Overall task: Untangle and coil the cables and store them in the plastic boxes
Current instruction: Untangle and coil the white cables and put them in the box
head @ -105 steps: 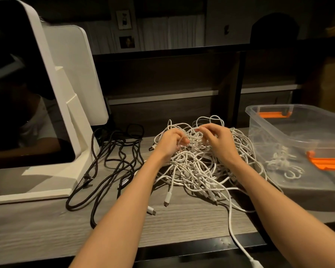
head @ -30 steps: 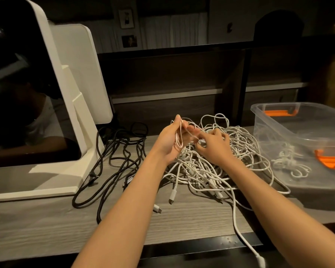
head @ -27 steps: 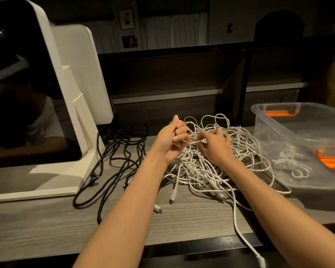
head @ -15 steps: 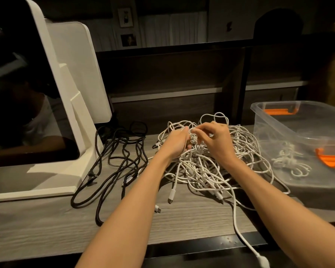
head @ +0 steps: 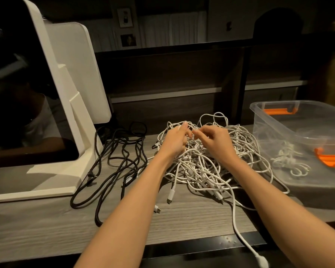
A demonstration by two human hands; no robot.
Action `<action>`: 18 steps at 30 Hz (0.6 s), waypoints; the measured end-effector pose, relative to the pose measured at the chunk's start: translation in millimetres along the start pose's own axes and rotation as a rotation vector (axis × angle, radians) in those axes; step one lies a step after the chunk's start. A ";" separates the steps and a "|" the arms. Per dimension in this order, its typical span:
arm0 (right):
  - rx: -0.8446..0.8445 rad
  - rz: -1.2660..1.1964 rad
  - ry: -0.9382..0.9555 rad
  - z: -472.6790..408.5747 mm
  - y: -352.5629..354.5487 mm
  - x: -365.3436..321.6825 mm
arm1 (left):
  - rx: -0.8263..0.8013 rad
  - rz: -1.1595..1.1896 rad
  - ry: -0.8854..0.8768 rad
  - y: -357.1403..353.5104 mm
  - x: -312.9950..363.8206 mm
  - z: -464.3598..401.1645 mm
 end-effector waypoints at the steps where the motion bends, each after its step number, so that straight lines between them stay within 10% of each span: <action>1: -0.038 0.050 0.008 0.2 -2.5 -0.1 | 0.078 0.020 0.002 3.7 -1.3 -0.9; 18: 0.043 0.341 -0.127 0.6 -1.0 16.1 | 0.005 0.992 0.356 3.4 -8.5 3.6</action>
Point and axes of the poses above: each hand's wrist, its own z-axis away from the middle knuckle, its own y-axis out of the back of the hand, x = y × z, the point moved 6 cm from there along -z, towards the middle knuckle, and after that the axes turned 1 degree about y, right-handed, at the moved point
